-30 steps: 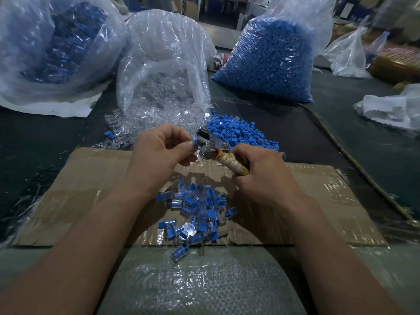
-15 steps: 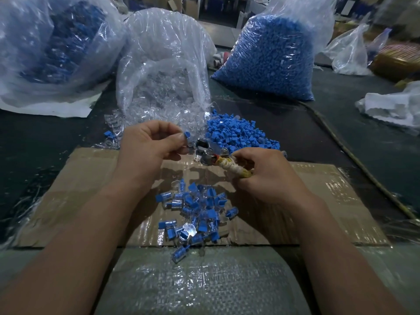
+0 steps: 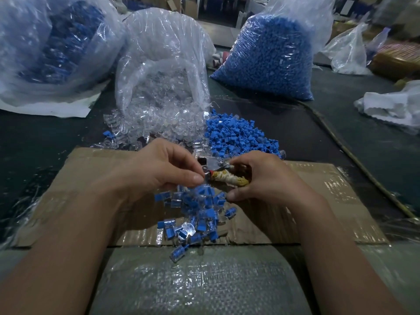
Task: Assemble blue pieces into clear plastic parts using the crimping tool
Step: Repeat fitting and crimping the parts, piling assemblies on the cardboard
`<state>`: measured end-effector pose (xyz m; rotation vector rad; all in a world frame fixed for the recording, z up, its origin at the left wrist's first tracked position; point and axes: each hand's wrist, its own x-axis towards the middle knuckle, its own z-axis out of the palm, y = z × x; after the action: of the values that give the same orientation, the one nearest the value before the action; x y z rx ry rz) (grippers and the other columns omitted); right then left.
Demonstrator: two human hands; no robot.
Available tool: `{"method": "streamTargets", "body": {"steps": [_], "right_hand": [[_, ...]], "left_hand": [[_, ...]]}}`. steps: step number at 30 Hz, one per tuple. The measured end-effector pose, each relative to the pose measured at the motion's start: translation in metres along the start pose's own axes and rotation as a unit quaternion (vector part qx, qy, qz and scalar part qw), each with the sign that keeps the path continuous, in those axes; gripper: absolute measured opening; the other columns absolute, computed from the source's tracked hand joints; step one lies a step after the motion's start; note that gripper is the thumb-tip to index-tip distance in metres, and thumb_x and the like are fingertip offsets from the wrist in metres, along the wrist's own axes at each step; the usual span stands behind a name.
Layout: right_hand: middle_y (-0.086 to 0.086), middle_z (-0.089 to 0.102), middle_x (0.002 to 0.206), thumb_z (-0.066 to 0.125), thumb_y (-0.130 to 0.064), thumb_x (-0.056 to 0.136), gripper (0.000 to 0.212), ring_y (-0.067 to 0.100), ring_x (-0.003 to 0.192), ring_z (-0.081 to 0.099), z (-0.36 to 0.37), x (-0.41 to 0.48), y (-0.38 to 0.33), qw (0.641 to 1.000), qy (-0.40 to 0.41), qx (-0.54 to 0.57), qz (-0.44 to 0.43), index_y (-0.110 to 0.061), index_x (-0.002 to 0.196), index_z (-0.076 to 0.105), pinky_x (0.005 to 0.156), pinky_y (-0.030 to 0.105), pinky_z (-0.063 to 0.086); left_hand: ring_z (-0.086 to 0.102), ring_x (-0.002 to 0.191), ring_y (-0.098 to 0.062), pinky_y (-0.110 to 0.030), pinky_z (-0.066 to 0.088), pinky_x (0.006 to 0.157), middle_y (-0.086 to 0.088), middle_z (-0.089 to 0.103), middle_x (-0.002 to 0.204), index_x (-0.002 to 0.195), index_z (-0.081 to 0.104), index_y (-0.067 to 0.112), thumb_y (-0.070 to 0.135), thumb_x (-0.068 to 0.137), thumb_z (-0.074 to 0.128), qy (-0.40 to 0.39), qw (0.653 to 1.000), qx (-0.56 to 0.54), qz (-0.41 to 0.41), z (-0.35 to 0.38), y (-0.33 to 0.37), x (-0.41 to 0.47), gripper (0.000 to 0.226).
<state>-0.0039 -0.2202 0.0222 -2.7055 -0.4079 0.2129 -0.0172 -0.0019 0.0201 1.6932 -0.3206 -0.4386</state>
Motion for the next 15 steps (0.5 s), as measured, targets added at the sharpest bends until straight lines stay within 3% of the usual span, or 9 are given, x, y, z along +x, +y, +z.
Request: {"method": "streamTargets", "body": {"steps": [4,8,9,11,15], "right_hand": [[-0.014,0.045,0.106,0.081,-0.049,0.056,0.081,0.007,0.100,0.043,0.000,0.002,0.003,1.000,-0.018,-0.006,-0.004,-0.031,0.128,0.049,0.078,0.027,0.033],[-0.023,0.044,0.096,0.076,-0.052,0.061,0.069,-0.001,0.090,0.044,-0.002,0.002,0.006,0.999,-0.017,0.049,0.001,-0.033,0.123,0.053,0.068,0.018,0.033],[-0.026,0.044,0.091,0.073,-0.054,0.063,0.063,-0.005,0.084,0.044,-0.003,0.002,0.007,0.998,-0.008,0.061,0.002,-0.033,0.120,0.055,0.065,0.015,0.031],[-0.024,0.047,0.090,0.068,-0.056,0.069,0.054,-0.005,0.082,0.045,-0.003,0.003,0.009,0.998,0.015,0.063,0.001,-0.031,0.116,0.058,0.063,0.012,0.029],[-0.015,0.049,0.099,0.065,-0.052,0.075,0.049,0.002,0.091,0.045,-0.003,0.004,0.010,0.998,0.040,0.045,-0.006,-0.028,0.116,0.059,0.063,0.010,0.026]], "left_hand": [[0.054,0.058,-0.020,-0.026,0.044,0.053,-0.005,0.067,0.063,0.070,0.074,0.016,0.032,0.045,0.077,0.024,0.999,0.024,-0.012,0.000,-0.003,0.001,0.030],[0.062,0.066,-0.027,-0.051,0.054,0.074,-0.001,0.067,0.066,0.072,0.071,0.014,0.020,0.067,0.072,0.247,0.968,-0.050,-0.001,0.004,-0.013,0.009,0.007],[0.065,0.072,-0.027,-0.052,0.055,0.075,-0.001,0.068,0.072,0.075,0.071,0.016,0.016,0.074,0.069,0.302,0.953,-0.027,0.018,0.005,-0.014,0.011,0.002],[0.065,0.087,-0.025,-0.048,0.055,0.079,-0.002,0.067,0.092,0.092,0.068,0.022,0.011,0.083,0.064,0.356,0.931,0.064,0.051,0.007,-0.017,0.015,0.015],[0.044,0.119,-0.019,-0.036,0.035,0.103,-0.004,0.046,0.132,0.129,0.051,0.025,0.016,0.090,0.056,0.349,0.895,0.270,0.070,0.002,-0.022,0.021,0.040]]}}
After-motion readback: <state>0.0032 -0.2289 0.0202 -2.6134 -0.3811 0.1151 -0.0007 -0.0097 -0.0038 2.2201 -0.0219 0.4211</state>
